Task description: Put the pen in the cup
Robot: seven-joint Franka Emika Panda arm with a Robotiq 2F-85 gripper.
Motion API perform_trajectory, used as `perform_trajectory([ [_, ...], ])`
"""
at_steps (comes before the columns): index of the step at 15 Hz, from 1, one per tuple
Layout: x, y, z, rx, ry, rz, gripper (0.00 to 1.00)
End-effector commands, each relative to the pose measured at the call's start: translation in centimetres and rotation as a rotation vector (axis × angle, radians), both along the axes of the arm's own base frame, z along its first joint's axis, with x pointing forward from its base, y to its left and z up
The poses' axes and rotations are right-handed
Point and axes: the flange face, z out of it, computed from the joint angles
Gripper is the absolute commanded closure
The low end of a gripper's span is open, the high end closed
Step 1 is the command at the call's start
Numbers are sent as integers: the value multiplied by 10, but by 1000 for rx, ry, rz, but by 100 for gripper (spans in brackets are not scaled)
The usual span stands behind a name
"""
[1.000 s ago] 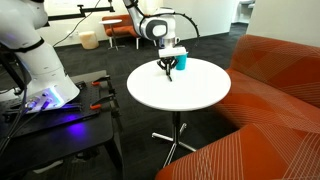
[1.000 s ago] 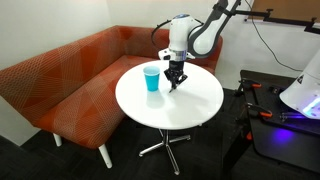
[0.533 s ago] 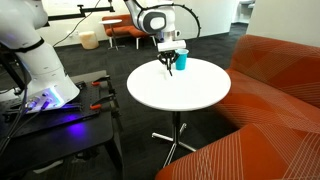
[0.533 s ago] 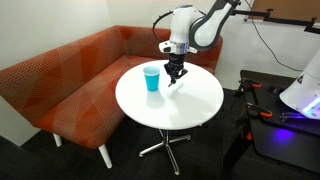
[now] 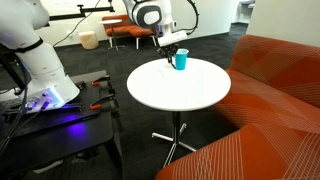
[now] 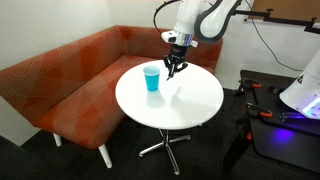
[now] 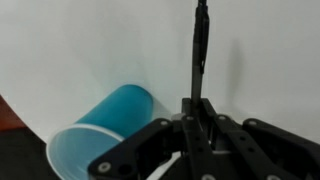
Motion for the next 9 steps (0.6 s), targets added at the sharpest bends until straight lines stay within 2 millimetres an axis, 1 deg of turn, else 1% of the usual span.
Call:
perform_trajectory([
  [1, -7, -2, 15, 39, -93, 82, 97],
  [5, -4, 2, 25, 103, -151, 169, 97],
  [9, -2, 0, 39, 199, -187, 233, 97],
])
